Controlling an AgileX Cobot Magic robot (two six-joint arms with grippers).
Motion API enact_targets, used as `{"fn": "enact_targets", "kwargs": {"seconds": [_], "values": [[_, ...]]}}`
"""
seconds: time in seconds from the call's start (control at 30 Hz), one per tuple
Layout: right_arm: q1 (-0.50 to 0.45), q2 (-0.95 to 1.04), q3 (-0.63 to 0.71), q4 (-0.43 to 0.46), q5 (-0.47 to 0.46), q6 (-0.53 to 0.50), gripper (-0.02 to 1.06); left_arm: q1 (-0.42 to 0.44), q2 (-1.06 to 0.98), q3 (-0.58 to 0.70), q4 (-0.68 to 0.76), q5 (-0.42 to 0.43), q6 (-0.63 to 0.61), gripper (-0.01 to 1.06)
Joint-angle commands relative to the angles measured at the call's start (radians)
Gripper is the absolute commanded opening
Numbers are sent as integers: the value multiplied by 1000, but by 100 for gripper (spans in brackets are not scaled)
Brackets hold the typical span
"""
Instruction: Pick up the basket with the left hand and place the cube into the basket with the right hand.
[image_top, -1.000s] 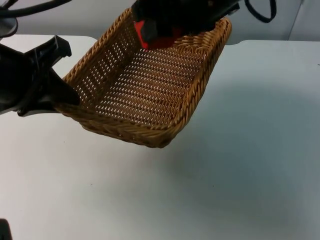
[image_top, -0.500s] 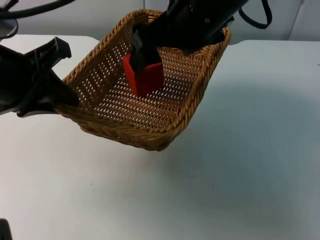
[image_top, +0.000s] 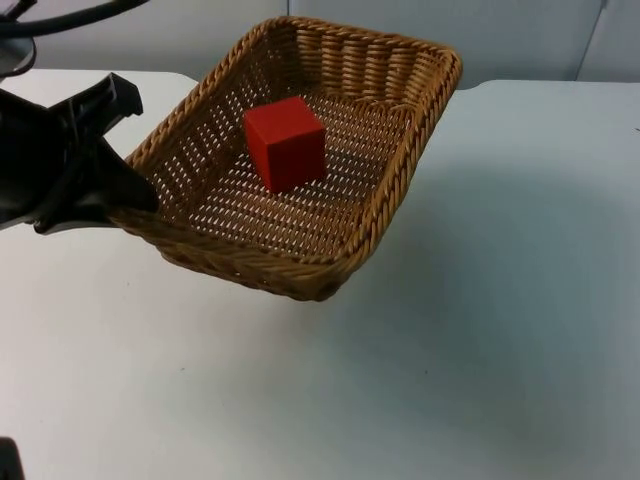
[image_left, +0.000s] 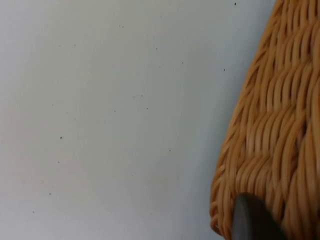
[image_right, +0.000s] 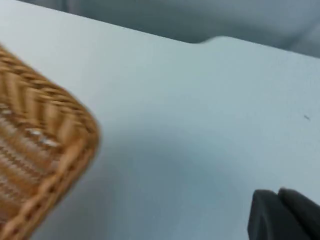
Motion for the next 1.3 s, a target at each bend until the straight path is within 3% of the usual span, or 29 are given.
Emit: {"fn": "enact_targets", "kwargs": {"seconds": [0.0,0.07,0.23,0.3,0.37,0.4,0.47,0.5,0.53,0.6,0.73,0.8,0.97,1.27], "values": [[-47,-57,22,-30,63,31,0,2,-14,-1,-22,34,-4,0],[-90,-91,51,-24,62,36,0,2,-14,-1,-22,34,-4,0],[-388,-363,356,120,-13,55,0,2,-14,-1,-22,34,-4,0],[-410,-395,392,134,-25,55,0,2,-14,-1,-22,34,-4,0],[-536,-525,521,210,-71,44,0,2,-14,-1,-22,34,-4,0],[-616,-646,622,300,-113,-28,0,2,-14,-1,-22,34,-4,0],[-643,-688,653,336,-126,-54,0,2,-14,-1,-22,34,-4,0],[-694,-763,702,404,-147,-147,0,2,-14,-1,-22,34,-4,0],[-752,-902,775,532,-149,-314,0,2,-14,-1,-22,34,-4,0],[-794,-1073,834,677,-83,-500,0,2,-14,-1,-22,34,-4,0],[-767,-1260,893,757,0,-541,0,2,-14,-1,-22,34,-4,0],[-722,-1326,907,748,-3,-541,0,2,-14,-1,-22,34,-4,0],[-667,-1342,903,718,10,-539,0,2,-14,-1,-22,34,-4,0],[-649,-1339,903,723,6,-539,0,2,-14,-1,-22,34,-4,0]]}}
